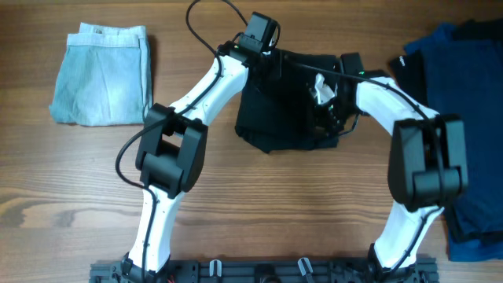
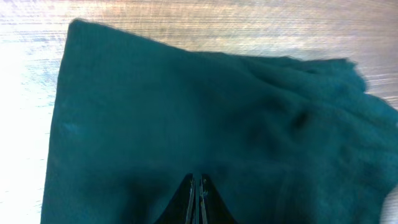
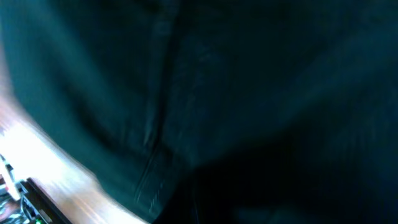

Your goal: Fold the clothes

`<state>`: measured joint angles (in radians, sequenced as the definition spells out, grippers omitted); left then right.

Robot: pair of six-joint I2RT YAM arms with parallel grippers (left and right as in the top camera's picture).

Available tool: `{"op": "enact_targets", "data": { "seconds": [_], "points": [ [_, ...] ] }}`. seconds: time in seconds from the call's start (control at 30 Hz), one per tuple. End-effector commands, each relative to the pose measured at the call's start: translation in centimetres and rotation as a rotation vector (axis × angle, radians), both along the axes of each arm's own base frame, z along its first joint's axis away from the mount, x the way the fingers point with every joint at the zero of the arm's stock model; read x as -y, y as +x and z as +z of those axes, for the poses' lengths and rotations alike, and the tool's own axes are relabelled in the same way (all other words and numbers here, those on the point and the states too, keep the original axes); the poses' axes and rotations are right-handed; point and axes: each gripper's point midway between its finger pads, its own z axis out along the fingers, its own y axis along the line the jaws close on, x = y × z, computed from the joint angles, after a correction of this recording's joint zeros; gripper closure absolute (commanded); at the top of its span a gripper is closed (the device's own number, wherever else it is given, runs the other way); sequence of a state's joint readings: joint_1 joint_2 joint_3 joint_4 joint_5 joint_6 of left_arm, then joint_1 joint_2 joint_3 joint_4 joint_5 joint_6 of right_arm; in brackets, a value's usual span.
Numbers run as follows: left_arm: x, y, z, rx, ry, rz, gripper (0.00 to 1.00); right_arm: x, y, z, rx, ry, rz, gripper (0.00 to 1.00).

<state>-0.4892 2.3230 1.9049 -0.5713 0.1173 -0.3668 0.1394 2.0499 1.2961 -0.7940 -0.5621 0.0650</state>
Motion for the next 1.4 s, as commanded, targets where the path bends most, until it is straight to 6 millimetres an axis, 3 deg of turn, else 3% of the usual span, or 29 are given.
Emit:
{"op": "enact_targets", "data": {
  "seconds": [0.0,0.03,0.1,0.17,0.27,0.37,0.4,0.43,0.47,0.53,0.6,0.73,0.77,0.9,0.93,1.03,1.13,1.2,1.27,1.37],
  "points": [
    [-0.7,0.3,-4.2,-0.024,0.071,0.003,0.96,3.1,-5.2,-6.6,-0.22,-0.185,-0.061,0.96],
    [-1.0,0.3,-5.5,-0.034,0.094,0.012,0.96,3.3,-6.2,-7.7,-0.23,-0.192,-0.074,0.96],
    [-1.2,0.3,-6.3,-0.031,0.117,-0.015,0.96,3.2,-6.4,-7.6,-0.232,-0.184,-0.075,0.96],
    [-1.3,1.1,-4.4,0.027,0.132,-0.042,0.96,3.1,-5.4,-6.2,-0.199,-0.178,-0.075,0.96],
    [-1.7,2.4,3.0,0.149,0.091,-0.01,0.96,2.7,-1.7,0.1,-0.033,-0.149,-0.063,0.96],
    [-2.2,2.0,10.3,0.246,0.041,0.002,0.96,2.3,1.8,8.6,0.222,-0.11,-0.066,0.96],
    [-2.4,1.4,11.4,0.246,0.04,0.001,0.96,2.2,2.9,10.7,0.31,-0.095,-0.077,0.96],
    [-2.2,0.2,11.1,0.198,0.033,-0.026,0.96,2.7,4.7,12.8,0.434,-0.118,-0.1,0.96],
    [-2.0,-0.5,10.7,0.165,0.027,-0.042,0.96,3.0,5.2,13.1,0.457,-0.137,-0.117,0.96],
    [-2.6,-3.2,8.5,0.025,0.052,-0.073,0.96,5.9,7.4,12.3,0.499,-0.292,-0.233,0.96],
    [-2.7,-5.1,6.9,-0.071,0.052,-0.092,0.96,6.8,8.6,10.6,0.503,-0.356,-0.249,0.96],
    [-2.2,-8.5,1.8,-0.198,0.022,-0.144,0.96,8.7,11.6,4.9,0.488,-0.451,-0.311,0.96],
    [-2.3,-9.9,-0.4,-0.244,0.02,-0.156,0.96,9.2,12.2,3.1,0.475,-0.456,-0.318,0.96],
    [-3.8,-14.6,-6.1,-0.375,0.042,-0.173,0.96,9.9,11.7,-3.8,0.369,-0.477,-0.303,0.96],
    [-4.1,-14.6,-6.1,-0.361,0.058,-0.192,0.96,9.4,11.8,-3.3,0.377,-0.446,-0.297,0.96],
    [-3.4,-13.4,-2.6,-0.289,0.028,-0.195,0.96,9.4,12.3,-1.6,0.415,-0.437,-0.306,0.96],
    [-2.8,-13.1,4.5,-0.165,-0.043,-0.179,0.96,9.2,12.4,-0.8,0.424,-0.424,-0.306,0.96],
    [-2.4,-13.7,6.9,-0.131,-0.071,-0.176,0.96,9.2,12.3,-0.8,0.421,-0.424,-0.307,0.96],
    [-0.3,-15.5,7.3,-0.168,-0.134,-0.25,0.96,9.2,12.4,-0.8,0.425,-0.423,-0.308,0.95],
    [1.6,-17.0,4.9,-0.223,-0.12,-0.299,0.96,9.2,12.3,-0.9,0.418,-0.424,-0.307,0.95]
  ]
}}
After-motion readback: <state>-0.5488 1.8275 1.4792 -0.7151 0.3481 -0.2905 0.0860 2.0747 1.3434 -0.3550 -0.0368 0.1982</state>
